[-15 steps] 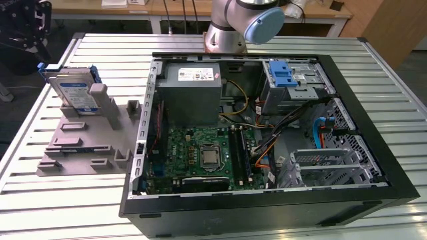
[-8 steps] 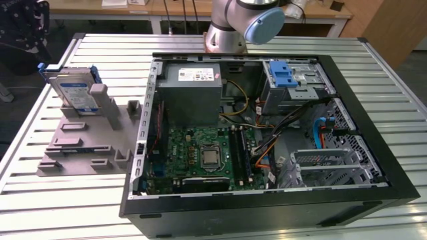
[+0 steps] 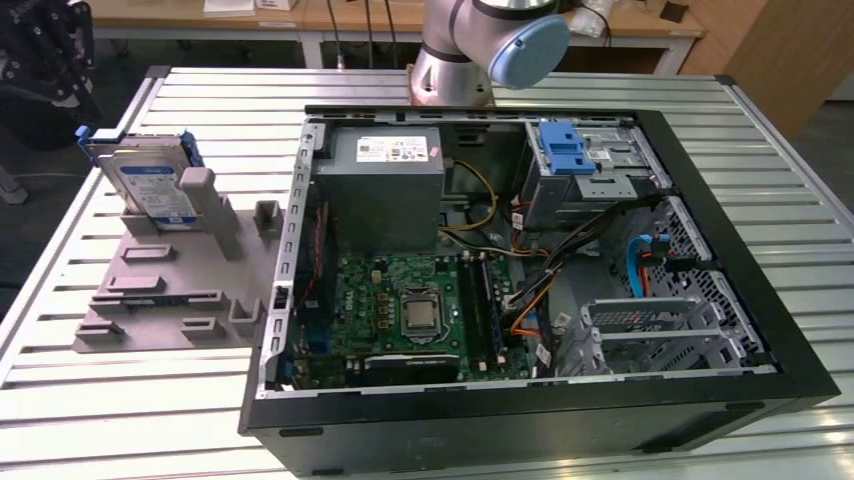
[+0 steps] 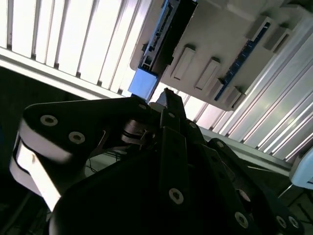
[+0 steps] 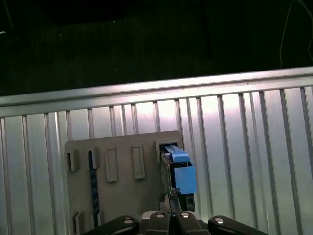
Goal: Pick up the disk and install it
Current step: 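Pick up the disk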
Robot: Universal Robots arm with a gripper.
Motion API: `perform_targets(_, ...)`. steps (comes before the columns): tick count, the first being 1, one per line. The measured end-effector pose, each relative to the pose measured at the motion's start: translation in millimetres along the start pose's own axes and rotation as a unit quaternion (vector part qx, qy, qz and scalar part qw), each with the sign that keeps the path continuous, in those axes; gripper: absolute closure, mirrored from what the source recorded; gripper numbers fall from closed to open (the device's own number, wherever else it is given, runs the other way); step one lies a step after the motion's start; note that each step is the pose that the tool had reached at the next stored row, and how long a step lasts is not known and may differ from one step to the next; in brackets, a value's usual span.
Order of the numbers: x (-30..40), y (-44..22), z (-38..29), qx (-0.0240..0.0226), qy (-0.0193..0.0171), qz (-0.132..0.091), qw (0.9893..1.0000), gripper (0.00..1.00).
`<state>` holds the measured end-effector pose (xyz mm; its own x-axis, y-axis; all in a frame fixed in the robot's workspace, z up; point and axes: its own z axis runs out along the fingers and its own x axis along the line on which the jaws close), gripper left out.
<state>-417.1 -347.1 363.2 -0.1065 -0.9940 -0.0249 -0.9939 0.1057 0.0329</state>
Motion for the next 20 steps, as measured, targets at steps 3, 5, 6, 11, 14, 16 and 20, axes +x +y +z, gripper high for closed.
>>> perform_targets(3,0.0,0.0,0.5,-0.0004,0.0005,-0.015,0.9999,0.89)
perform_targets(5,0.0,0.0,0.6,-0.0004,0.0005,-0.016,0.9999,0.89)
perform_targets(6,0.0,0.0,0.7,-0.0003,0.0005,-0.016,0.9999,0.89)
perform_targets(11,-0.7,0.1,2.4,0.0,0.001,-0.017,0.9999,0.65)
perform_targets(14,-2.8,0.1,7.0,0.0008,0.0014,-0.03,0.9995,0.53)
perform_targets(16,-4.3,0.2,10.1,0.0013,0.0018,-0.04,0.9992,0.48)
perform_targets(20,-6.2,0.5,13.5,0.0027,0.0034,-0.044,0.999,0.36)
